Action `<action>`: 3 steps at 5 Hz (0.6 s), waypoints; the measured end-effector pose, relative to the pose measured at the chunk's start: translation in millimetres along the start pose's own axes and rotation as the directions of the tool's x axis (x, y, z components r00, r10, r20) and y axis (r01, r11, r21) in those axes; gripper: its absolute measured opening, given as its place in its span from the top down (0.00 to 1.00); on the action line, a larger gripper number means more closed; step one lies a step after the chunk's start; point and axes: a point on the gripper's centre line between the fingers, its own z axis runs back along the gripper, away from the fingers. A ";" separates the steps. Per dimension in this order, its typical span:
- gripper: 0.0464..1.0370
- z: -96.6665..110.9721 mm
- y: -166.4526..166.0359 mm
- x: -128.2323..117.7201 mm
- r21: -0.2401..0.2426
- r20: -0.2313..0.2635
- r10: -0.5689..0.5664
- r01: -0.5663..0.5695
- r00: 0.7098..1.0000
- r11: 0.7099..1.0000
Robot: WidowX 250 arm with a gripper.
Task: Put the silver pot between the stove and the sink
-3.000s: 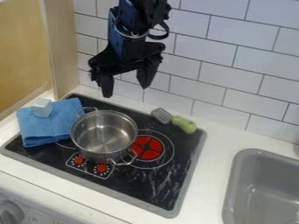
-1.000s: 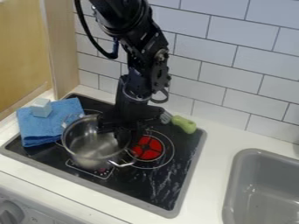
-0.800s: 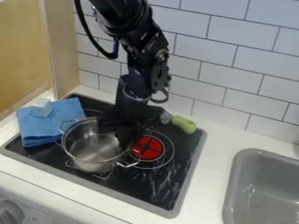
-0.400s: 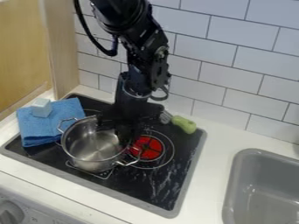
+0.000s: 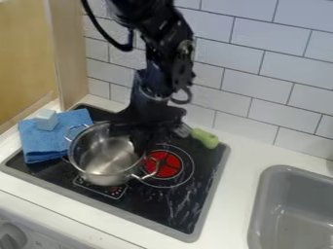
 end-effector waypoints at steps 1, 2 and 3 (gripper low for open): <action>0.98 13.4 -10.1 -6.3 -0.024 0.027 -0.044 0.045 0.999 0.999; 0.98 28.3 -33.9 -17.4 -0.067 0.061 -0.118 0.122 0.991 0.990; 0.98 47.4 -65.1 -25.1 -0.116 0.096 -0.176 0.186 0.980 0.976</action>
